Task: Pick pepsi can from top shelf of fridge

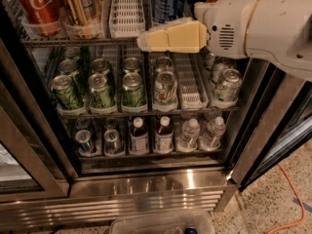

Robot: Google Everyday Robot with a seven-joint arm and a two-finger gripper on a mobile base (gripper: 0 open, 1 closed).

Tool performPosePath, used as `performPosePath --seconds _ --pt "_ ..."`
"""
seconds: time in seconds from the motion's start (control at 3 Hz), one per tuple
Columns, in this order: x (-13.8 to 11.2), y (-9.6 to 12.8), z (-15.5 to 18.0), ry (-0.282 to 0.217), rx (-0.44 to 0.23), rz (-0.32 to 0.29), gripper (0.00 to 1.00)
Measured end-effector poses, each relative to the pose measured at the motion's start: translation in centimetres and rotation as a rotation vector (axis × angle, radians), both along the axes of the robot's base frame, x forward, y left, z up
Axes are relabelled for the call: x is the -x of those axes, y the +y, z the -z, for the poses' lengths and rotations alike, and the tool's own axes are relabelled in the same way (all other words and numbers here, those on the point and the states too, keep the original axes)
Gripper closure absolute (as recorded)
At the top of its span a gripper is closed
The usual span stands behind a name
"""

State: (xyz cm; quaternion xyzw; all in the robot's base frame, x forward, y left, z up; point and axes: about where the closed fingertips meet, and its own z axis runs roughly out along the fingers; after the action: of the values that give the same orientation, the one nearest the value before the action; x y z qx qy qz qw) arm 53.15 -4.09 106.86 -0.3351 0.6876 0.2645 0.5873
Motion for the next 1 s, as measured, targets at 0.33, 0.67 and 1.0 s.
performPosePath --seconds 0.33,0.67,1.0 --pt "-0.3 0.3 0.0 -0.004 -0.005 0.015 0.0" --pt "-0.8 0.5 0.6 -0.012 -0.028 0.046 0.0" --pt "-1.4 0.5 1.2 -0.028 -0.037 0.09 0.0"
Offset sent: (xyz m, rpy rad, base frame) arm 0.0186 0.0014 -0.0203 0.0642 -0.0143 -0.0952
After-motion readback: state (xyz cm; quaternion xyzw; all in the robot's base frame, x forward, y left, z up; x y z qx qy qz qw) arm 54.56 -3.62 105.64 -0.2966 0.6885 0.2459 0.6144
